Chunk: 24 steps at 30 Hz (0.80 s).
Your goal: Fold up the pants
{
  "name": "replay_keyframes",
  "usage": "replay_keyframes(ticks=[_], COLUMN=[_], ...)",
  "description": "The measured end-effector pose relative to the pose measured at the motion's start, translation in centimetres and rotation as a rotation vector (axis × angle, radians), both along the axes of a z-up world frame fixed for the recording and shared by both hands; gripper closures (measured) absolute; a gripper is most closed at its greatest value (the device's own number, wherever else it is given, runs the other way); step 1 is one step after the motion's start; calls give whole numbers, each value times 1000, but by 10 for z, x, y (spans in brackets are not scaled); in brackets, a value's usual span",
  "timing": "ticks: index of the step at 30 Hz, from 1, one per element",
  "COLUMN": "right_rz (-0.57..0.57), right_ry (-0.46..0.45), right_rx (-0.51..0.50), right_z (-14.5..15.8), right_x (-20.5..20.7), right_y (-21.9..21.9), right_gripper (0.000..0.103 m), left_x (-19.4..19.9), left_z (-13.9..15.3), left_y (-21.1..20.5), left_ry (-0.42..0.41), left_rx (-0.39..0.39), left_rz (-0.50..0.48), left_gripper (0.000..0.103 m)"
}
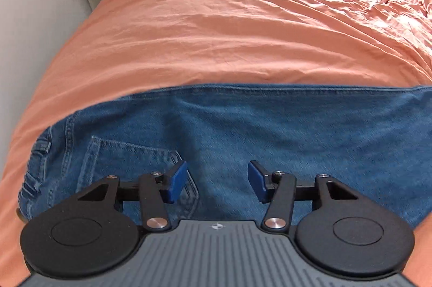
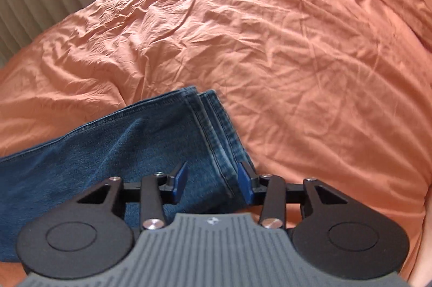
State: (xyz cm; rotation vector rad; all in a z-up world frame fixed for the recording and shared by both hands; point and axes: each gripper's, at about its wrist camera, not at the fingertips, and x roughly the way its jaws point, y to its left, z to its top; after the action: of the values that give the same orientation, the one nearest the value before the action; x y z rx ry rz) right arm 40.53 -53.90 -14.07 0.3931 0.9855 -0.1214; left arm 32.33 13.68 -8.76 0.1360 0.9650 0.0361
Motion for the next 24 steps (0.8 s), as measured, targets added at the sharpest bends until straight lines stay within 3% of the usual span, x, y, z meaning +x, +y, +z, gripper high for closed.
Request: replay_keyframes(ticks=[6, 9, 13, 16, 17, 20, 24], right_rz=[-152, -180, -142, -106, -98, -75, -89], right_ry=[-52, -66, -49, -219, -237, -167, -39], right_rx=[275, 337, 295, 215, 179, 48, 49], right_z=[-37, -49, -44, 1, 11, 14, -24], right_x=[-20, -16, -5, -12, -11, -5, -6], right_y=[-37, -37, -33, -32, -30, -26, -31], right_gripper=[67, 79, 99, 103, 103, 103, 103], left_x=[-24, -31, -36, -37, -37, -38, -38], left_z=[-20, -24, -26, -28, -29, -30, -37], left_y=[-13, -8, -4, -3, -2, -4, -3], left_ry=[63, 73, 81, 87, 88, 74, 79], left_rx=[-3, -35, -61, -63, -64, -64, -76], left_rz=[-14, 42, 88, 105, 106, 104, 104], left_gripper=[41, 42, 42, 42, 43, 44, 44])
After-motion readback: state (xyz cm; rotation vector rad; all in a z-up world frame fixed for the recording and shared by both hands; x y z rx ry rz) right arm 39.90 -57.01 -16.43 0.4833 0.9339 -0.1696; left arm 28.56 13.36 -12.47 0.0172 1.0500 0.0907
